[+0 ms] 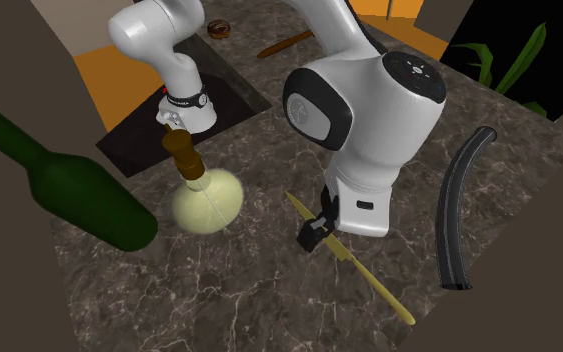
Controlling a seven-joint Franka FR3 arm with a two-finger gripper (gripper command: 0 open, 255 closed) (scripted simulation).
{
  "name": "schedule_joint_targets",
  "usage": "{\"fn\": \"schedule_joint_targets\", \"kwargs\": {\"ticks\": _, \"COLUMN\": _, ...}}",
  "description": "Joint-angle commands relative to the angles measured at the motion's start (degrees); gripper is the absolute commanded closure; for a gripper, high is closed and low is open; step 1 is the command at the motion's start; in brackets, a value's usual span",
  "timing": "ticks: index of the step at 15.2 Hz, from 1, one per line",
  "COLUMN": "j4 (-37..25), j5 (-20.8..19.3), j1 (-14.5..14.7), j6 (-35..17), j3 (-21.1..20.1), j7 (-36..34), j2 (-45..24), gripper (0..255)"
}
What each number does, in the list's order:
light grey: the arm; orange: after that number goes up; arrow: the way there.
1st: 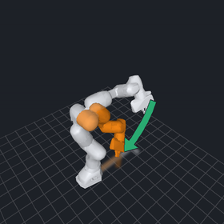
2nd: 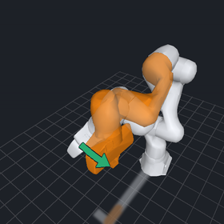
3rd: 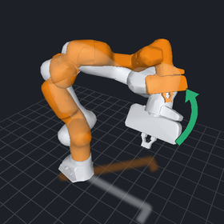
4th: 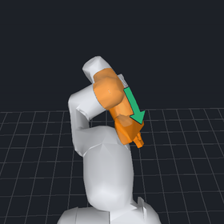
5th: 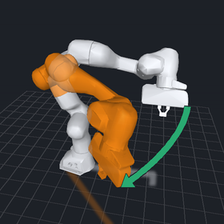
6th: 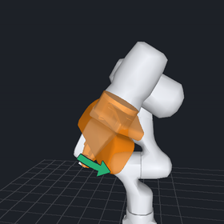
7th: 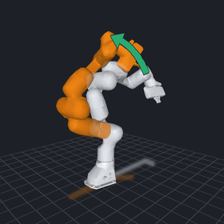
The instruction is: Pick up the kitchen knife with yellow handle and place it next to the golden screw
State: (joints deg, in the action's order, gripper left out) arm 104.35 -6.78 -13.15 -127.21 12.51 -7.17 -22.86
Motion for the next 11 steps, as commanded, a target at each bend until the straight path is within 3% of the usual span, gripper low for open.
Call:
{"fn": "schedule_joint_targets", "kwargs": {"ticks": 1, "j4": 0.01, "j5": 0.0, "j1": 0.0, "j6": -0.03, "j3": 0.0, "j7": 0.0, "j2": -0.02, "gripper": 0}}
{"fn": "schedule_joint_targets", "kwargs": {"ticks": 3, "j4": 0.01, "j5": 0.0, "j1": 0.0, "j6": -0.03, "j3": 0.0, "j7": 0.0, "j2": -0.01, "gripper": 0}}
{"fn": "schedule_joint_targets", "kwargs": {"ticks": 4, "j4": 0.01, "j5": 0.0, "j1": 0.0, "j6": -0.03, "j3": 0.0, "j7": 0.0, "j2": -0.01, "gripper": 255}}
{"fn": "schedule_joint_targets", "kwargs": {"ticks": 11, "j4": 0.01, "j5": 0.0, "j1": 0.0, "j6": -0.03, "j3": 0.0, "j7": 0.0, "j2": -0.01, "gripper": 255}}
